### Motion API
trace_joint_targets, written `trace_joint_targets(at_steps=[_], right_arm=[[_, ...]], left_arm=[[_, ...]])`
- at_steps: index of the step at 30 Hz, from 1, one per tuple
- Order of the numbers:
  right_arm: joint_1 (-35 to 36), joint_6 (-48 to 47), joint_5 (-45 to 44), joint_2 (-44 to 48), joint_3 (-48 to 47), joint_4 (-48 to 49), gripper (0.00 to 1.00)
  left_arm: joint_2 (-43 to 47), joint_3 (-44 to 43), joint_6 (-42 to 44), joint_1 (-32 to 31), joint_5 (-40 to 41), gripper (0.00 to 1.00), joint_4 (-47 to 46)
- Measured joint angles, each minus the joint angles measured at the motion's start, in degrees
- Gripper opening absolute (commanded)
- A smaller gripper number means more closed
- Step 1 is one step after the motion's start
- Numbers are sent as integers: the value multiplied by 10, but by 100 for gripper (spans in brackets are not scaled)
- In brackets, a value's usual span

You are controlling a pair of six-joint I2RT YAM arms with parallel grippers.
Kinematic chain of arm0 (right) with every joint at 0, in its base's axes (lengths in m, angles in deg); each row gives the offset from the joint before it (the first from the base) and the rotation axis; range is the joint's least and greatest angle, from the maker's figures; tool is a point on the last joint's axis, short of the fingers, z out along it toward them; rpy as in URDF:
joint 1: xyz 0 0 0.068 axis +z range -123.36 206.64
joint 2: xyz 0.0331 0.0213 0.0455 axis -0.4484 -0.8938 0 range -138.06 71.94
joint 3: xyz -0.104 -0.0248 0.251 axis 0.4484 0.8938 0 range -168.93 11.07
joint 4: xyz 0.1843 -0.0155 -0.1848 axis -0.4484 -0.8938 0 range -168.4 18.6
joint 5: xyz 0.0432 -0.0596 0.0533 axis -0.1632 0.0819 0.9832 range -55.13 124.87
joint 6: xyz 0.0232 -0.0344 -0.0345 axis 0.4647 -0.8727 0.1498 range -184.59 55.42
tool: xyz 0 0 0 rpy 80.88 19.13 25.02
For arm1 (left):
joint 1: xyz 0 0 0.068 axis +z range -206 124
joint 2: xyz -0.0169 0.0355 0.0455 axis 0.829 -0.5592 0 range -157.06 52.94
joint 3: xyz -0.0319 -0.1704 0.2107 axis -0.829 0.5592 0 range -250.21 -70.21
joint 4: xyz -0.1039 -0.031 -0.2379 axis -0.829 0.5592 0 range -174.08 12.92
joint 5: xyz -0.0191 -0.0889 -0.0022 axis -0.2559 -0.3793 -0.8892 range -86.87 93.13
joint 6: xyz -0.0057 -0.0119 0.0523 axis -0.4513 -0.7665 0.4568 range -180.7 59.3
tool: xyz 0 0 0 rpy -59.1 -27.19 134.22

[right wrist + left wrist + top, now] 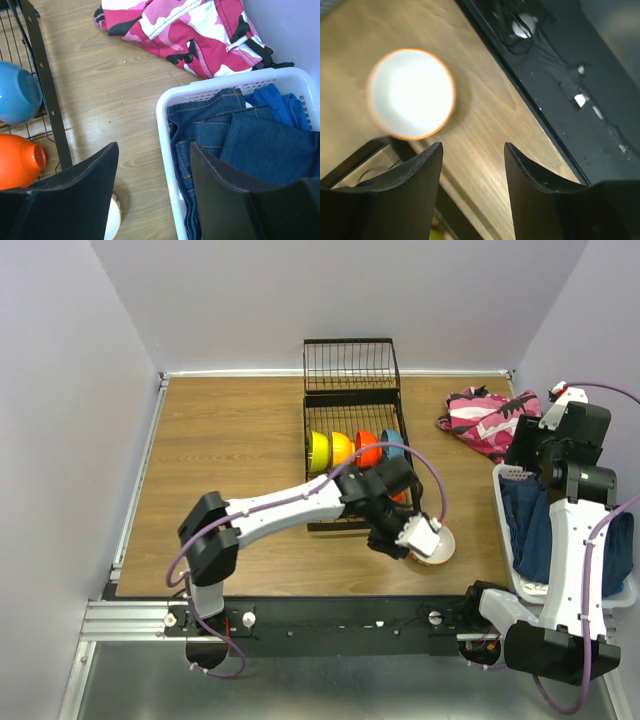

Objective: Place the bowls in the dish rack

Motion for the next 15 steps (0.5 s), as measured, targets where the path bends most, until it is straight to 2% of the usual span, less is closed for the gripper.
trace_joint_targets(at_steps=[6,15], right_arm=[[-6,6,6,6,0,0,67],[-6,7,11,0,0,0,67]], left_arm=[[-69,-7,58,-42,30,56,10],[-132,-26,67,-56,55,52,-40]])
